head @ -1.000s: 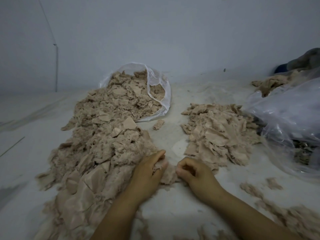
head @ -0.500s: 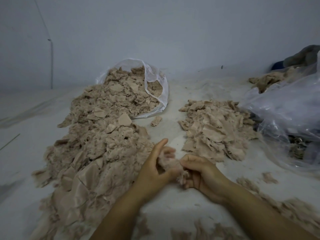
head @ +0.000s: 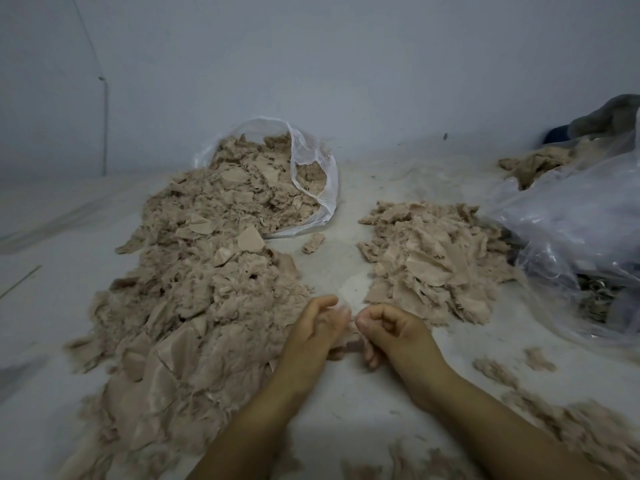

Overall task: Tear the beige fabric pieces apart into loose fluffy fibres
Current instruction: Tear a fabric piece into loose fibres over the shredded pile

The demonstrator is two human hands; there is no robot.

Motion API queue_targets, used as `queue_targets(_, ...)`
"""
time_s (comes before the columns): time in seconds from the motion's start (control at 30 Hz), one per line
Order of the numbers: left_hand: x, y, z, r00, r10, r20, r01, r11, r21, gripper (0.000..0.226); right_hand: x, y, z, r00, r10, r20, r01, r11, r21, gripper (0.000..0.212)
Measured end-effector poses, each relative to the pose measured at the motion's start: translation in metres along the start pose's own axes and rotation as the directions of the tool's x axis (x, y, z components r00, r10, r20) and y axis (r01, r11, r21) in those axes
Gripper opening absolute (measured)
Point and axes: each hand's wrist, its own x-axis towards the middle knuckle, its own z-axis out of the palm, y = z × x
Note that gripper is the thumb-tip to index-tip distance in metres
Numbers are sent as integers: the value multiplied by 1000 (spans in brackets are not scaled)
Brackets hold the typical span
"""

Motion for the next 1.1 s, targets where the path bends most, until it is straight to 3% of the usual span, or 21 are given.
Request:
queue_targets(0.07,1,0,-3,1000,-22,11,22,999,-40,32,0,-1,-1,999,37,2,-37,999,15,13)
queue_targets(0.17,3,-1,-4,994,-33,-106,33,999,-6,12,0,0,-1,998,30,-55,-29,1000,11,18)
queue_targets(0.33,7,-3,-9,968,-106,-228,88,992,-89,21,6,3,-3,973,43,-226,-33,998,48,22)
queue_targets(0.43,8,-1,-14,970,-122,-212,83,979,-184,14,4,-1,-8,990,82,-115,-75,995,66,41)
queue_targets(0.53,7,-1,-10,983,-47,-176,28,993,-112,9,-1,-5,-5,994,101,-33,-102,994,-27,54)
queue_targets(0.6,5,-1,-9,993,9,-119,-15,999,-52,12,-1,-4,-2,996,64,-68,-67,997,-41,50)
queue_targets(0.73,4,-2,-10,999,-33,36,33,999,12,36,1,-3,-3,994,11,-111,-2,997,76,9)
queue_targets(0.83,3,-4,-9,981,-116,158,110,993,46,42,0,-2,-4,996,-35,-86,37,999,24,8)
queue_targets(0.93,2,-3,-3,992,-102,71,99,994,42,12,0,-1,1,990,-89,-109,86,996,-26,11)
queue_targets(1.03,7,-8,-4,990,-75,-119,81,996,41,27,5,-3,-5,964,-69,-257,77,997,20,11)
queue_targets(1.1,9,-6,-6,985,-32,-167,32,999,2,24,4,-5,-11,991,5,-137,5,998,69,10)
